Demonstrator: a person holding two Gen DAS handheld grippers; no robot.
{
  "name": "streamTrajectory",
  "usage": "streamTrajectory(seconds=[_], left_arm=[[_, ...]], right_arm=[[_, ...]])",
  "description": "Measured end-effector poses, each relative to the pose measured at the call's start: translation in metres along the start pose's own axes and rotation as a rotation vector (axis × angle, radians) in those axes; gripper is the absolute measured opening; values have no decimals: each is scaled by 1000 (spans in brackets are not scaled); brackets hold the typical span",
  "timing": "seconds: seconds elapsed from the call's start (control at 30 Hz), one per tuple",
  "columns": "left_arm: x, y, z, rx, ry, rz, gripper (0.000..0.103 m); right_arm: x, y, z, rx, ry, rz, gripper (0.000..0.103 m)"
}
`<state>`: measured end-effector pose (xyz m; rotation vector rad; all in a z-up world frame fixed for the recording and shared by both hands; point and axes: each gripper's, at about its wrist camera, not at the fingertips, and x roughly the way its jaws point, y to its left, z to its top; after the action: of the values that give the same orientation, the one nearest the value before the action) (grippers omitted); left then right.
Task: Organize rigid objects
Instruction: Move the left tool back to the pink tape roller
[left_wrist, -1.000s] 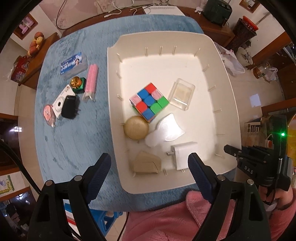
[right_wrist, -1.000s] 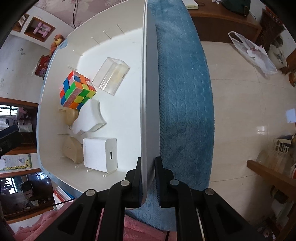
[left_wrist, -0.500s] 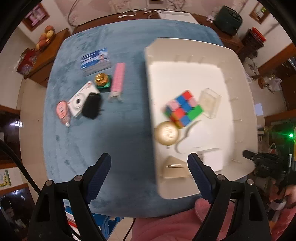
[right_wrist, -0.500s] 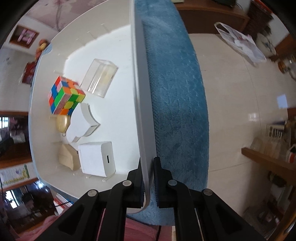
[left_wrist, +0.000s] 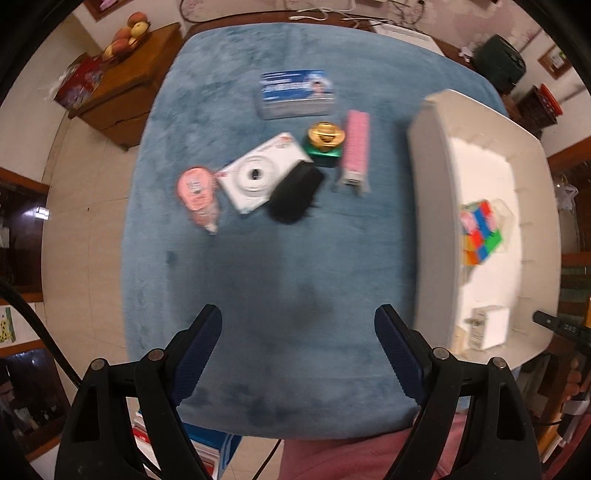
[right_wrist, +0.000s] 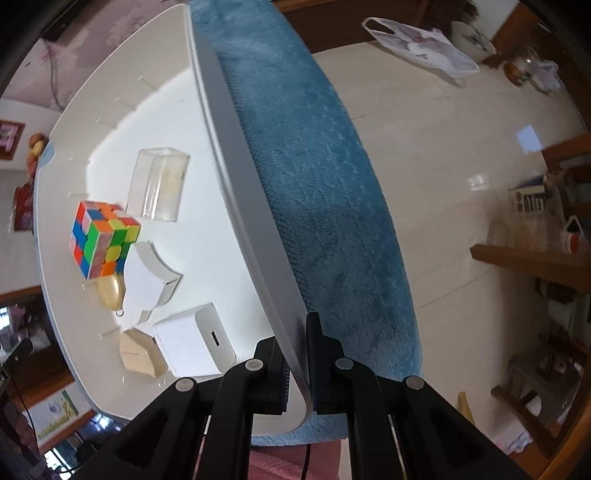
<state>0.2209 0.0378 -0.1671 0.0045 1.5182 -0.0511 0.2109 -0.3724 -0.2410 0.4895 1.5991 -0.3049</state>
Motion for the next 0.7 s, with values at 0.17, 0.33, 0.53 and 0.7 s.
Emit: streamTrajectory(seconds=[0.17, 0.33, 0.53, 0.7], left_arm=[[16, 42, 10, -39, 32, -12, 87], [34, 76, 21, -70, 72, -23, 87], [53, 100, 37, -80, 96, -33, 87], [64, 105, 55, -40, 86, -29, 87]], right_arm=[[-1, 1, -2, 36, -13, -33, 9], [-1, 6, -4, 68, -26, -79, 11], [-3, 18, -9, 80, -36, -133, 13], [-8, 23, -10, 84, -38, -141, 14]])
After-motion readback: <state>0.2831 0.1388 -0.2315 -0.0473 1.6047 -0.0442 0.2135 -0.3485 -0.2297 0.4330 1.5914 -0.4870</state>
